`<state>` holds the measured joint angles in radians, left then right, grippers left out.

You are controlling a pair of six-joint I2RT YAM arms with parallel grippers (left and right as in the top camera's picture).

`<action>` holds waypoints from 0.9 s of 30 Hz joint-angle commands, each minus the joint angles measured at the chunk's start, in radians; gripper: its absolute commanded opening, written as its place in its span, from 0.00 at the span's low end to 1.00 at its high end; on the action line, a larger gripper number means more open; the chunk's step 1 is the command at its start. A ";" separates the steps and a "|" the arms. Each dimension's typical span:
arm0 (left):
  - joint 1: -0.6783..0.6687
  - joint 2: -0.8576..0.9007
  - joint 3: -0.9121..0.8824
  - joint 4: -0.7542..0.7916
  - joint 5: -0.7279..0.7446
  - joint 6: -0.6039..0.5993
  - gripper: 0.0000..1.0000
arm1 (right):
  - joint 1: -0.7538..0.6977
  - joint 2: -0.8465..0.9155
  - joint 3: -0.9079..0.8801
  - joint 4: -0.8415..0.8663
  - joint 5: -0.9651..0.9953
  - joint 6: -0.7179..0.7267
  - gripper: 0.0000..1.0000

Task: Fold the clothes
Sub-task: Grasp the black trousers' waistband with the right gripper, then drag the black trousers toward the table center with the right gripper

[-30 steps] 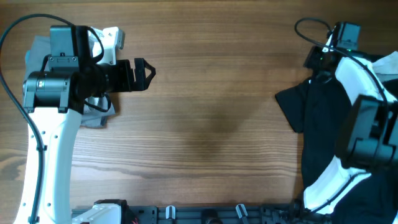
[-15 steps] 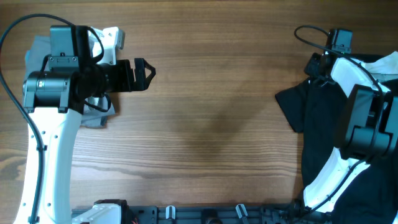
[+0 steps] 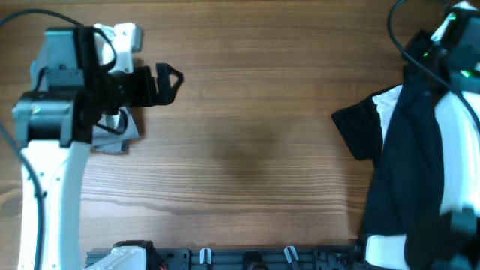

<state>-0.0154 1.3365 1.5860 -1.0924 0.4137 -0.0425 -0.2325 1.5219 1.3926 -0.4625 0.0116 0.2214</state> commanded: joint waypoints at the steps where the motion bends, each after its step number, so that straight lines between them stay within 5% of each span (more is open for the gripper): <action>1: 0.066 -0.093 0.079 0.004 -0.003 0.000 0.98 | 0.117 -0.125 0.029 0.018 -0.281 -0.013 0.04; 9: 0.209 -0.243 0.123 0.030 -0.007 0.002 1.00 | 0.796 -0.066 0.028 0.014 -0.320 -0.012 0.13; 10: 0.214 -0.252 0.123 0.032 -0.009 0.002 1.00 | 0.874 -0.037 0.028 0.014 -0.320 -0.012 0.22; 11: 0.217 -0.260 0.123 0.032 -0.016 0.003 1.00 | 0.959 0.000 0.028 0.014 -0.320 -0.014 0.51; 12: 0.217 -0.264 0.123 0.031 -0.018 0.006 1.00 | 1.025 0.029 0.028 0.015 -0.320 -0.011 0.66; 14: 0.216 -0.263 0.123 0.032 -0.018 0.005 1.00 | 1.087 0.049 0.028 0.011 -0.267 0.014 0.76; 21: 0.173 -0.179 0.123 0.061 0.051 0.013 1.00 | 0.930 -0.109 0.029 -0.124 0.006 0.143 0.80; 26: -0.040 0.022 0.122 0.080 0.035 0.091 0.92 | 0.711 -0.267 0.029 -0.216 0.008 0.283 0.80; 27: -0.128 0.126 0.123 0.103 -0.027 0.095 0.84 | 0.632 -0.304 0.029 -0.286 0.007 0.364 0.80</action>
<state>-0.0025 1.3090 1.7027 -1.0176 0.4438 -0.0082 0.4557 1.2438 1.4120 -0.7086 -0.0021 0.4549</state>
